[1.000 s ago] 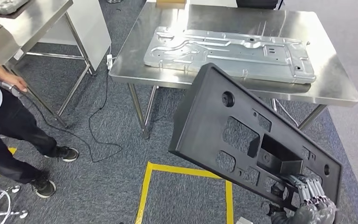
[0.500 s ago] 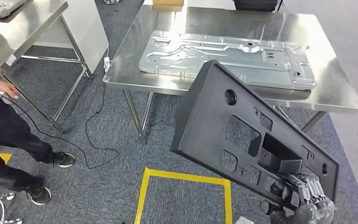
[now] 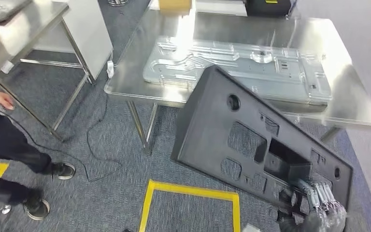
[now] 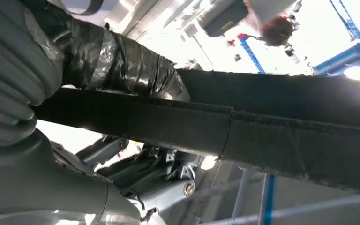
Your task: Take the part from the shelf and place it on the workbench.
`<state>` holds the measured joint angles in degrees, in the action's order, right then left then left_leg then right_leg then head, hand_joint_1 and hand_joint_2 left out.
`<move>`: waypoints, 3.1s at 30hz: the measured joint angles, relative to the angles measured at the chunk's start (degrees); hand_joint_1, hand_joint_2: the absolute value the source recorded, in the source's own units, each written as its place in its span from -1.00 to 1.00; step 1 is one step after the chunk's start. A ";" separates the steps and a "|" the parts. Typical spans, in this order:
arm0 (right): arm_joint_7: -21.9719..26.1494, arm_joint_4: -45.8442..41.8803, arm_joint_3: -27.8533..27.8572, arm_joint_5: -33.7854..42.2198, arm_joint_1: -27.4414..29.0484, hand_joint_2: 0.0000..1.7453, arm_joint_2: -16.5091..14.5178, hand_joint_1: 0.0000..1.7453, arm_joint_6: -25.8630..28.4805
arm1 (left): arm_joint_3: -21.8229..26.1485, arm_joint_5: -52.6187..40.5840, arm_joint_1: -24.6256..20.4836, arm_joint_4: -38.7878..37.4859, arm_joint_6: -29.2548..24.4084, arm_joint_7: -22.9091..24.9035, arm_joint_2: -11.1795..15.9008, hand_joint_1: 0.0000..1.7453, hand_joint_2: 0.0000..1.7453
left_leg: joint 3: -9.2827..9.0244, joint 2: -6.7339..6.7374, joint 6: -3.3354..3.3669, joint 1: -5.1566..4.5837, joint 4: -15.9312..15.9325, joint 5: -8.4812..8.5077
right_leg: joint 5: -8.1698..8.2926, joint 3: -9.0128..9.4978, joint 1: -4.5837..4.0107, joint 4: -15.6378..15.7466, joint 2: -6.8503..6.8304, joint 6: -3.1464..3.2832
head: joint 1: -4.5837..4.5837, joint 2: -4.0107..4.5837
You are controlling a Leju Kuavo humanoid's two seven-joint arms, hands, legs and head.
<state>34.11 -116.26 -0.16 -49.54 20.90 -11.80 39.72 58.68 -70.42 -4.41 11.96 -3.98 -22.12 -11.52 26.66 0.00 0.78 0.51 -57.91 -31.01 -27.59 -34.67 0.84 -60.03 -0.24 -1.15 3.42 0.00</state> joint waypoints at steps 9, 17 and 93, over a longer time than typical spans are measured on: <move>0.84 0.05 -0.01 0.39 -0.04 1.00 0.02 1.00 0.02 | 0.01 0.00 -0.07 0.00 0.00 -0.02 0.02 -1.00 1.00 | 8.34 -0.02 -1.10 0.18 -14.93 -6.40 | -0.76 2.40 -0.09 0.64 0.17 2.41 | -0.19 0.00; 1.52 -0.12 -0.02 0.55 -0.33 1.00 -0.07 1.00 0.01 | 0.01 -0.04 0.20 0.00 0.01 -0.01 0.11 -1.00 1.00 | 7.60 -0.22 1.37 -1.23 -2.65 2.30 | -3.55 5.40 -0.71 0.70 0.58 1.25 | -0.21 0.00; -3.40 2.27 0.29 1.05 -6.50 1.00 4.73 1.00 -0.01 | -1.03 -2.28 -0.38 0.00 0.02 0.91 0.02 -1.00 1.00 | 3.71 -0.47 0.77 -0.62 -0.54 1.82 | 0.46 0.31 -0.22 -0.31 0.39 0.36 | -0.31 0.00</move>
<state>30.71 -113.99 0.13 -48.50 14.40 -7.07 39.71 57.65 -72.71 -4.79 11.96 -3.96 -21.21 -11.50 30.36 -0.47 1.55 -0.11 -58.45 -29.19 -27.13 -34.37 0.62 -60.34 0.16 -0.78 3.11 0.00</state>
